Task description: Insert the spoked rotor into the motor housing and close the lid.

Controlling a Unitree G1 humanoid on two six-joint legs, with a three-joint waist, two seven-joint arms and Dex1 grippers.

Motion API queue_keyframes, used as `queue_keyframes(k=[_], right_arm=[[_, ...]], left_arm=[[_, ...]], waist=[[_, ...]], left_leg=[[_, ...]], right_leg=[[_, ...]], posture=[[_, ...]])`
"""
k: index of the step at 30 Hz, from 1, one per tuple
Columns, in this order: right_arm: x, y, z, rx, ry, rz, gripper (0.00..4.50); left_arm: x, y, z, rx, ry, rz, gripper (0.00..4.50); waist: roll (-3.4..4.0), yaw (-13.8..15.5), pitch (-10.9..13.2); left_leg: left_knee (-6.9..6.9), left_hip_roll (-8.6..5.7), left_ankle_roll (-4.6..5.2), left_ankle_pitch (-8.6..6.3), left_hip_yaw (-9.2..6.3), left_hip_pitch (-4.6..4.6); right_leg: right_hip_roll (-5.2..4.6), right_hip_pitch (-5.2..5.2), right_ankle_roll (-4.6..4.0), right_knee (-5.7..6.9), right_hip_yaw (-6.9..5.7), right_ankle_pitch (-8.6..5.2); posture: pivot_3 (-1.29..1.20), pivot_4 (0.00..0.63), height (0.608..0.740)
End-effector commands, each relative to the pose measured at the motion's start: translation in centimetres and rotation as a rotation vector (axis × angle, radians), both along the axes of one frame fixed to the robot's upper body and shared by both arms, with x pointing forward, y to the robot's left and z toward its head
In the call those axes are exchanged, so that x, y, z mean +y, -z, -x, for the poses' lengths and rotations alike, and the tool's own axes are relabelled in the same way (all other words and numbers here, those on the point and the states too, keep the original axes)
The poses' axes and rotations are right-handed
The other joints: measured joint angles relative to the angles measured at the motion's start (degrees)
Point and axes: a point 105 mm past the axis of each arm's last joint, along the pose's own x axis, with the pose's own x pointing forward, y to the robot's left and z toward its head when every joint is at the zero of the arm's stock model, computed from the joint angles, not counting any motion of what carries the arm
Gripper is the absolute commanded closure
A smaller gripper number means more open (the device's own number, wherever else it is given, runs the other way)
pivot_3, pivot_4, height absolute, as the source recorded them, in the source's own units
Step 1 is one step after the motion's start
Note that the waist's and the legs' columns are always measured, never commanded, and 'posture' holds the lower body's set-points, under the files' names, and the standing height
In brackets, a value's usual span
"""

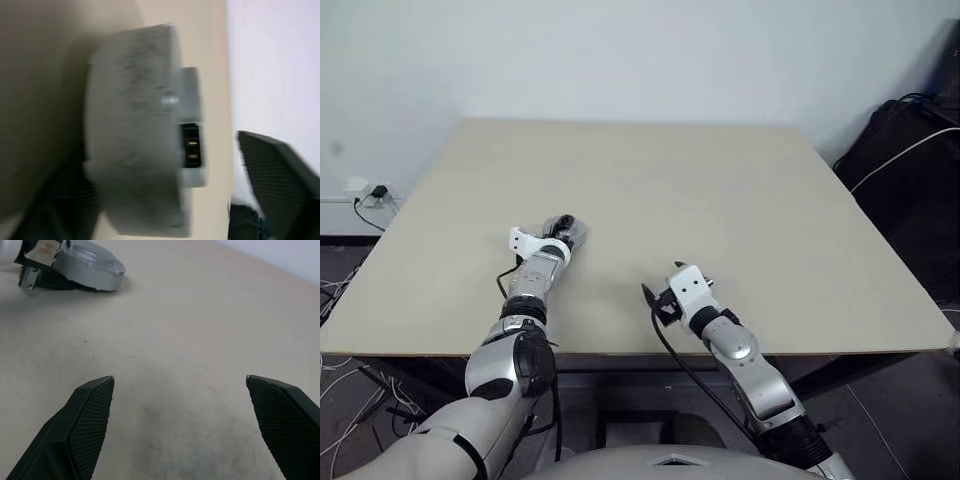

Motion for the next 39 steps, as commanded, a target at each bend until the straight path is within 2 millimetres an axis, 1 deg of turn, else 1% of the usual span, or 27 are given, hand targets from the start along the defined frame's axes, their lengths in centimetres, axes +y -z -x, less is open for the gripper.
queue_keyframes(k=[1, 4, 7, 10, 11, 13, 14, 17, 21, 22, 25, 29, 34, 39], right_arm=[[-0.3, -1.1, -0.5, -0.017, 0.016, -0.031, 0.00], [-0.1, -0.8, -0.3, 0.024, 0.005, -0.072, 0.00], [-0.4, -0.7, -0.3, 0.044, 0.032, -0.102, 0.00], [-1.2, -0.7, -0.6, 0.048, 0.093, -0.137, 0.00], [-1.5, -0.8, -0.8, 0.044, 0.118, -0.153, 0.00], [-2.4, -1.2, -1.1, 0.024, 0.180, -0.191, 0.00], [-2.8, -1.4, -1.2, 0.009, 0.209, -0.203, 0.00], [-3.9, -1.8, -1.3, -0.050, 0.267, -0.192, 0.00], [-5.4, -2.7, -0.9, -0.213, 0.336, -0.166, 0.00], [-5.6, -2.8, -0.7, -0.239, 0.347, -0.154, 0.00], [-6.1, -2.6, -0.3, -0.266, 0.363, -0.139, 0.00], [-6.3, -2.4, 0.4, -0.276, 0.374, -0.143, 0.00], [-5.9, -2.2, 0.6, -0.260, 0.374, -0.158, 0.00], [-5.5, -2.5, 0.8, -0.250, 0.389, -0.174, 0.00]], left_arm=[[0.0, 1.0, 2.2, 0.065, 0.053, -0.047, 0.03], [0.4, 2.2, 5.8, 0.139, 0.100, -0.119, 0.03], [0.3, 2.3, 9.5, 0.157, 0.183, -0.235, 0.03], [0.0, 1.3, 12.0, 0.093, 0.247, -0.414, 0.03], [0.0, 0.7, 12.5, 0.056, 0.250, -0.462, 0.03], [-0.1, -0.7, 13.3, -0.043, 0.261, -0.636, 0.03], [-0.1, -1.3, 13.6, -0.083, 0.256, -0.716, 0.03], [0.1, -2.4, 14.2, -0.159, 0.205, -0.923, 0.03], [0.6, -3.2, 15.2, -0.224, 0.129, -1.308, 0.03], [0.8, -3.4, 15.4, -0.231, 0.093, -1.341, 0.03], [0.9, -4.2, 15.9, -0.276, -0.003, -1.364, 0.03], [0.1, -5.3, 16.3, -0.387, -0.036, -1.379, 0.03], [-0.5, -4.9, 16.2, -0.419, -0.010, -1.361, 0.03], [-1.6, -4.1, 16.0, -0.436, 0.076, -1.337, 0.03]], waist=[[-0.01, -0.7, -0.2], [0.00, -1.3, -0.6], [0.21, -1.8, -1.1], [0.37, -1.8, -1.2], [0.43, -1.9, -1.2], [0.50, -1.8, -1.2], [0.55, -1.8, -1.1], [0.59, -1.0, -1.1], [0.75, -0.3, -1.0], [0.82, -0.3, -1.0], [0.87, -0.2, -1.0], [0.85, -0.3, -1.0], [0.82, -0.3, -0.9], [0.75, -0.3, -0.9]], left_leg=[[-0.03, 0.00, 0.00, -0.01, 0.01, 0.03], [-0.11, -0.01, 0.00, -0.04, 0.04, 0.12], [-0.30, 0.03, -0.02, -0.09, 0.21, 0.36], [-0.57, 0.05, -0.01, -0.12, 0.39, 0.99], [-0.58, 0.06, -0.01, -0.13, 0.40, 1.02], [-0.62, 0.08, -0.01, -0.14, 0.44, 1.00], [-0.66, 0.09, -0.01, -0.15, 0.48, 0.93], [-0.91, 0.09, -0.02, -0.15, 0.70, 0.67], [-1.06, 0.06, -0.03, -0.14, 1.44, 0.36], [-1.11, 0.07, -0.04, -0.13, 1.49, 0.33], [-1.10, 0.12, -0.05, -0.12, 1.52, 0.34], [-1.02, 0.13, -0.04, -0.13, 1.53, 0.31], [-0.96, 0.13, -0.03, -0.13, 1.54, 0.28], [-0.86, 0.14, -0.02, -0.13, 1.54, 0.23]], right_leg=[[-0.06, -0.01, 0.00, -0.01, 0.11, 0.00], [-0.19, -0.01, 0.01, 0.00, 0.27, 0.01], [-0.19, 0.04, -0.11, -0.01, 0.53, -0.07], [-0.22, 0.46, -0.25, 0.00, 0.91, -0.17], [-0.22, 0.47, -0.26, 0.00, 0.93, -0.18], [-0.22, 0.43, -0.24, 0.01, 1.01, -0.17], [-0.24, 0.34, -0.11, 0.02, 1.02, -0.22], [-0.34, -0.06, -0.14, 0.11, 1.05, -0.10], [-0.74, -0.99, -0.23, 0.90, 1.11, -0.18], [-0.76, -1.10, -0.24, 0.90, 1.11, -0.18], [-0.81, -1.13, -0.24, 0.90, 1.01, -0.17], [-0.97, -1.13, -0.21, 0.84, 0.97, -0.18], [-1.00, -1.12, -0.12, 0.80, 0.96, -0.24], [-1.01, -1.12, -0.10, 0.80, 0.90, -0.25]], posture=[[0.00, 0.000, 0.740], [0.00, 0.000, 0.740], [0.00, 0.000, 0.740], [0.00, 0.000, 0.740], [0.00, 0.000, 0.740], [0.00, 0.000, 0.740], [0.00, 0.000, 0.740], [0.00, 0.000, 0.740], [0.00, 0.000, 0.740], [0.00, 0.000, 0.740], [0.00, 0.000, 0.740], [0.00, 0.000, 0.740], [0.00, 0.000, 0.740], [0.00, 0.000, 0.740]])
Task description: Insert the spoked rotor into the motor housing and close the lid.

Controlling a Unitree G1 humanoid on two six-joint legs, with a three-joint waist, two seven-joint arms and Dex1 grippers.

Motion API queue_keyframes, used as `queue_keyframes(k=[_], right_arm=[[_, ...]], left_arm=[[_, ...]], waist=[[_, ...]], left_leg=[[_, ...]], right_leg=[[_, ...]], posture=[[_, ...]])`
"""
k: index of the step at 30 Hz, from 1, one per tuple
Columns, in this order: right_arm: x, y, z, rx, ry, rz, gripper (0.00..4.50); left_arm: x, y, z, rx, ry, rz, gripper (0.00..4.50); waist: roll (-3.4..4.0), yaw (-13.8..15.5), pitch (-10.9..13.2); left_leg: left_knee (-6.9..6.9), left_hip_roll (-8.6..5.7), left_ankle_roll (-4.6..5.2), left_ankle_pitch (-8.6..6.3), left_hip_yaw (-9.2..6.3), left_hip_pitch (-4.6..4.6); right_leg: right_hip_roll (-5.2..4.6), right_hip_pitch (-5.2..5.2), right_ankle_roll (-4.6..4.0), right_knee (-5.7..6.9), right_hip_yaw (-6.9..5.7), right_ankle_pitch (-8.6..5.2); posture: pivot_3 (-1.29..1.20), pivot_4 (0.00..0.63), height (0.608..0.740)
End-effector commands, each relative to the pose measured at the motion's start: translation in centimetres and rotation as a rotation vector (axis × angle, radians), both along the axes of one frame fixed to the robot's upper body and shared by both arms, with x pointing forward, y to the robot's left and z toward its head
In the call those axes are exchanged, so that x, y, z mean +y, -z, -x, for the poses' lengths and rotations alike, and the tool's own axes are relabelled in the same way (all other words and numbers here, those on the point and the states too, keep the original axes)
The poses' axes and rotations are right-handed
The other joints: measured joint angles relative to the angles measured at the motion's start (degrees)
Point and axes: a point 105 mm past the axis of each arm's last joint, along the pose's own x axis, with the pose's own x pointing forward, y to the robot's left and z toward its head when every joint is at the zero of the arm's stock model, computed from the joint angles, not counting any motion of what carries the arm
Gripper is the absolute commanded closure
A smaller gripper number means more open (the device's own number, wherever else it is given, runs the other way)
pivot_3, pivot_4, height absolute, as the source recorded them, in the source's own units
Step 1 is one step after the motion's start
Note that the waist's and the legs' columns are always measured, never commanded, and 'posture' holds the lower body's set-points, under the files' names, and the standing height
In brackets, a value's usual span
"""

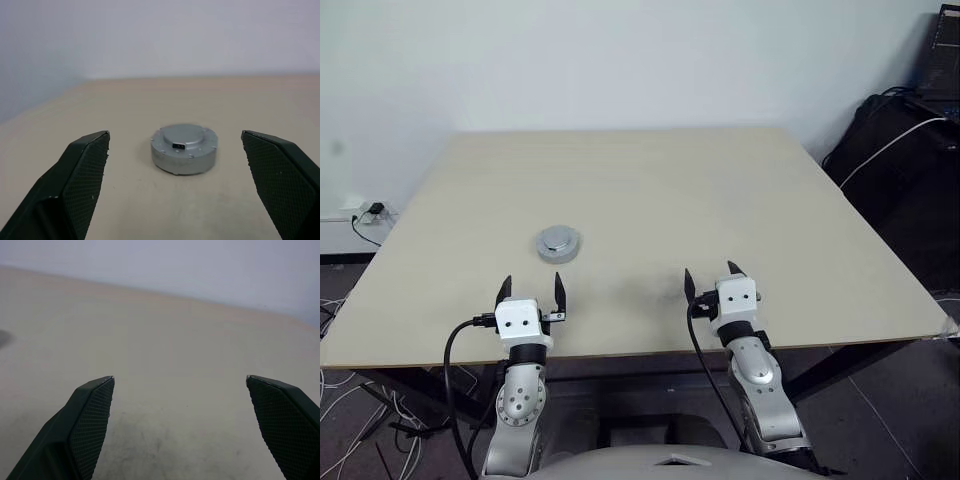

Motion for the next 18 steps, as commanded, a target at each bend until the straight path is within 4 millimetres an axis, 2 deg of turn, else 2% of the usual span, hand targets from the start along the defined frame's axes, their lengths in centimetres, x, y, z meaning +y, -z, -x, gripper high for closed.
queue_keyframes(k=[1, 18], right_arm=[[0.4, -1.8, -0.2, -0.053, 0.015, -0.026, 0.00], [-0.8, -1.4, -0.4, -0.008, 0.060, -0.047, 0.00]], left_arm=[[-0.9, -0.7, -0.5, -0.030, 0.049, 0.004, 0.03], [-0.6, -0.6, -0.8, -0.018, 0.021, 0.047, 0.03]], waist=[[-0.02, 0.0, 0.0], [-0.04, 0.0, 0.0]], left_leg=[[0.00, 0.00, 0.00, 0.00, 0.00, -0.01], [0.04, 0.03, 0.01, 0.00, -0.01, -0.01]], right_leg=[[0.00, 0.00, 0.00, 0.00, 0.01, 0.00], [-0.05, 0.01, 0.01, 0.01, -0.23, 0.00]], posture=[[0.00, 0.000, 0.740], [0.00, 0.000, 0.740]])
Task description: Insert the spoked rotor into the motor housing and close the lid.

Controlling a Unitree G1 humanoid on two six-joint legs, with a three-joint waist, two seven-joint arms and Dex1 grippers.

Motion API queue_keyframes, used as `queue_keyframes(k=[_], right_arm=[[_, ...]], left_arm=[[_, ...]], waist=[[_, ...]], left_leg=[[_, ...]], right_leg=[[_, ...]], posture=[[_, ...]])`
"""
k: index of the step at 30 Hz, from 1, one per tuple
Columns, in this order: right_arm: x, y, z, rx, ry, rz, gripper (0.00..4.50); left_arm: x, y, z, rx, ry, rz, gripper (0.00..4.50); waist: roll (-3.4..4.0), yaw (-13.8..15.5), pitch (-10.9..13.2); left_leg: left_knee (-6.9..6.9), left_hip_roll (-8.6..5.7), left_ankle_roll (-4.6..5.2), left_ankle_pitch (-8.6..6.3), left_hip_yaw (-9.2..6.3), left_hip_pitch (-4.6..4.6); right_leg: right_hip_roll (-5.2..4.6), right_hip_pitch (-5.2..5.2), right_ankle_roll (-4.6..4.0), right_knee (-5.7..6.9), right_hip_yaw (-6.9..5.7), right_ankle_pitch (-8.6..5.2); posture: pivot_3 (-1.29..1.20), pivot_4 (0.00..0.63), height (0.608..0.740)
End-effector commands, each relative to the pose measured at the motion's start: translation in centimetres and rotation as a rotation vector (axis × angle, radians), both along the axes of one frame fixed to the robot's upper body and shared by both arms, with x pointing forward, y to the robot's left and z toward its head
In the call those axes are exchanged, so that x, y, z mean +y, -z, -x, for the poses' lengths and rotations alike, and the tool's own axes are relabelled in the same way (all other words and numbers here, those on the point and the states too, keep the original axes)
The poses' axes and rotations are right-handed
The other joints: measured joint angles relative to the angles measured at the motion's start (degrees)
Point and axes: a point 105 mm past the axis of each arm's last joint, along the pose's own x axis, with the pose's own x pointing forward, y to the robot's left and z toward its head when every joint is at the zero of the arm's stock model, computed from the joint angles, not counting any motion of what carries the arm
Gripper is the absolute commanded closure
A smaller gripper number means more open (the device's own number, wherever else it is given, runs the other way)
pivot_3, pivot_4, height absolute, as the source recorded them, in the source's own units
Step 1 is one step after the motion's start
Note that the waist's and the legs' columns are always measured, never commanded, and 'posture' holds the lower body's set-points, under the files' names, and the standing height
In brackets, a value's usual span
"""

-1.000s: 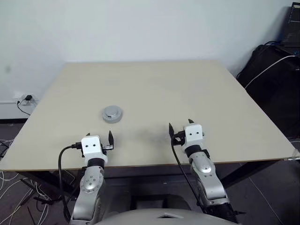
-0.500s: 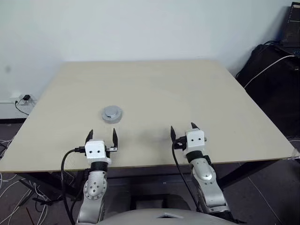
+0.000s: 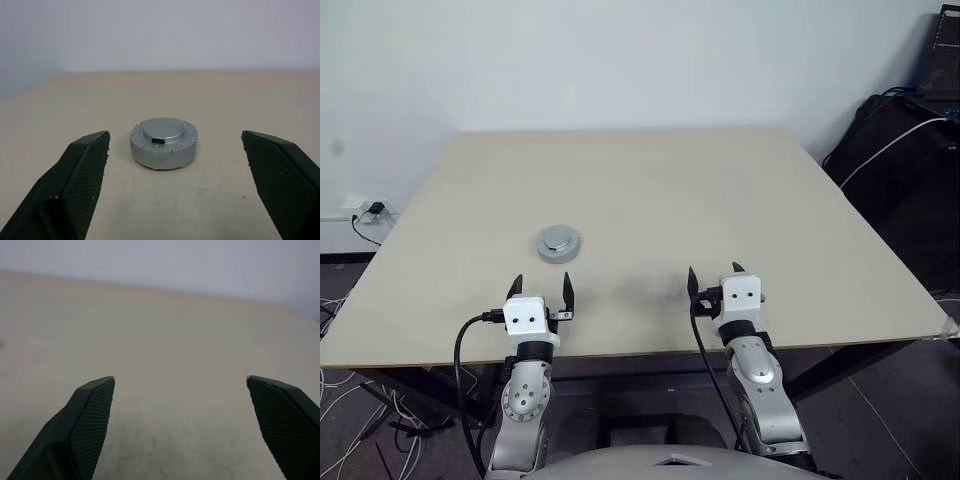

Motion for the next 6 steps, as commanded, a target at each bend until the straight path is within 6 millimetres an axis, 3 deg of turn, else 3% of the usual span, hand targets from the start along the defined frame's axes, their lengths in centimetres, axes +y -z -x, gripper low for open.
queue_keyframes(k=[1, 6], right_arm=[[-0.24, -0.92, -0.51, -0.033, 0.002, -0.016, 0.00], [-0.38, -0.59, -0.61, -0.028, -0.002, -0.015, 0.00]], left_arm=[[-0.10, -0.86, -0.32, -0.034, 0.003, 0.007, 0.03], [-0.10, -0.81, -0.33, -0.031, 0.002, 0.011, 0.03]], waist=[[-0.01, 0.0, 0.0], [-0.02, 0.0, 0.0]], left_leg=[[0.01, 0.00, 0.00, 0.00, 0.00, 0.00], [0.05, 0.02, 0.00, 0.00, -0.01, 0.00]], right_leg=[[-0.01, 0.00, 0.00, 0.00, -0.02, 0.00], [-0.01, 0.02, 0.00, 0.00, -0.06, 0.00]], posture=[[0.00, 0.000, 0.740], [0.00, 0.000, 0.740]])
